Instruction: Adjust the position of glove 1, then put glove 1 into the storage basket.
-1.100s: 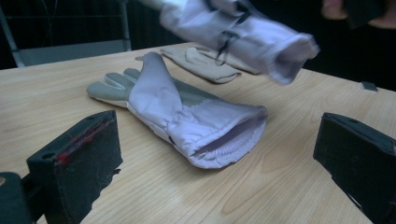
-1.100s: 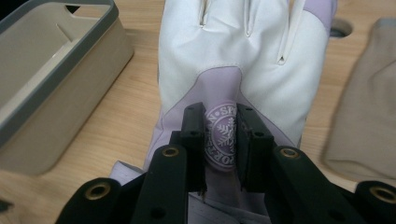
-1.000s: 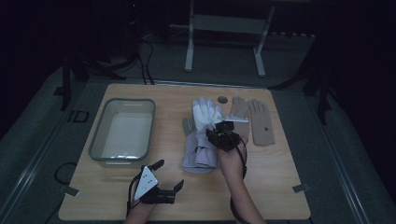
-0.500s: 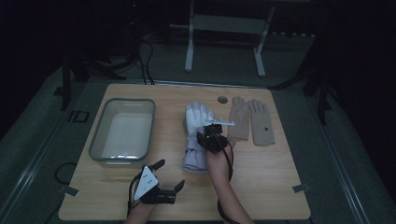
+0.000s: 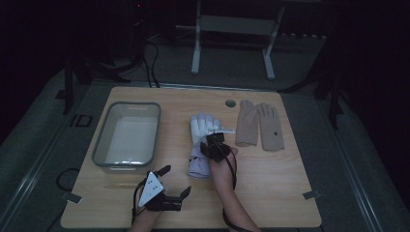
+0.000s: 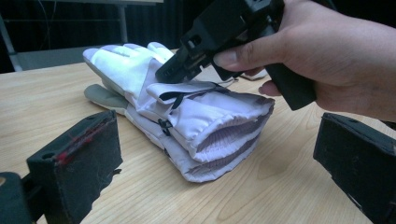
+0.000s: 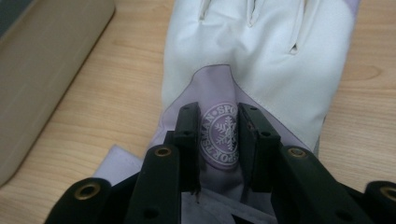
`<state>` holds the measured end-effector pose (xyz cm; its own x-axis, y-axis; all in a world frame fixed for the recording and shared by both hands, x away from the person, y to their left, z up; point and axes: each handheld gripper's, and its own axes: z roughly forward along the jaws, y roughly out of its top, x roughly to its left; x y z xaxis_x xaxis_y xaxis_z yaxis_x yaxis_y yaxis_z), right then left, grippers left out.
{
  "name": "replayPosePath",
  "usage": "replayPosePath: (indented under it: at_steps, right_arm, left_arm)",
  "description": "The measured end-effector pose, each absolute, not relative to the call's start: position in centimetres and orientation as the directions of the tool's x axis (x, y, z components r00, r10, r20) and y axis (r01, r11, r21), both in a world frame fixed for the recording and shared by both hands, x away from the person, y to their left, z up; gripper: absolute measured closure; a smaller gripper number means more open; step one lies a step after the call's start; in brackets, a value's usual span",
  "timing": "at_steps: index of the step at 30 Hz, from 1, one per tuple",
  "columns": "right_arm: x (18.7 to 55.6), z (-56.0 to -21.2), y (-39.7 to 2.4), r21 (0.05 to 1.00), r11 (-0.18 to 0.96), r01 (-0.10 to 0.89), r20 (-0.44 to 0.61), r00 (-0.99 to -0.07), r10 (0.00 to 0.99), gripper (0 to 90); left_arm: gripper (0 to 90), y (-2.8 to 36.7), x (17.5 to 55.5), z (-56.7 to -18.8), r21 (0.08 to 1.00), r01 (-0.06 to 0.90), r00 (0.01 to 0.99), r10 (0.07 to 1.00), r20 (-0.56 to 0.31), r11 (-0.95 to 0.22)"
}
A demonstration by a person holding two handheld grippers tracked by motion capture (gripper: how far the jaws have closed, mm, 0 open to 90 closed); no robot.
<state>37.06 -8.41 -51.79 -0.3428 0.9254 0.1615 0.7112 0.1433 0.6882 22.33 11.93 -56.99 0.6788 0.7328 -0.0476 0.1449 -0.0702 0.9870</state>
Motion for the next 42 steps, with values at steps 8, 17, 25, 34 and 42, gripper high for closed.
replayPosePath:
  at_steps: [8, 17, 25, 34, 42]
  right_arm:
    - [37.4, -50.8, -8.7, 0.685, 0.173, 0.708, 0.164, -0.381, 0.910, 52.9]
    - [37.2, -48.7, -10.9, 0.717, 0.199, 0.668, 0.189, -0.461, 0.867, 22.4]
    - [37.3, -47.6, -13.6, 0.755, 0.247, 0.607, 0.176, -0.551, 0.816, 13.8]
    - [37.7, -47.7, -15.8, 0.782, 0.313, 0.539, 0.141, -0.641, 0.754, 14.0]
    - [38.0, -46.8, -18.2, 0.773, 0.290, 0.564, 0.214, -0.663, 0.718, 13.9]
  left_arm:
    - [1.2, 11.9, 22.4, -57.1, 0.986, 0.150, 0.676, 0.735, -0.053, -0.067]
    - [1.1, 11.9, 22.4, -57.3, 0.983, 0.167, 0.673, 0.737, -0.058, -0.076]
    - [1.1, 11.4, 22.2, -57.2, 0.980, 0.173, 0.669, 0.742, -0.046, -0.094]
    - [1.2, 11.0, 22.5, -56.7, 0.954, 0.259, 0.640, 0.766, -0.051, -0.153]
    - [1.2, 10.4, 23.6, -54.2, 0.922, 0.347, 0.662, 0.741, -0.113, -0.170]
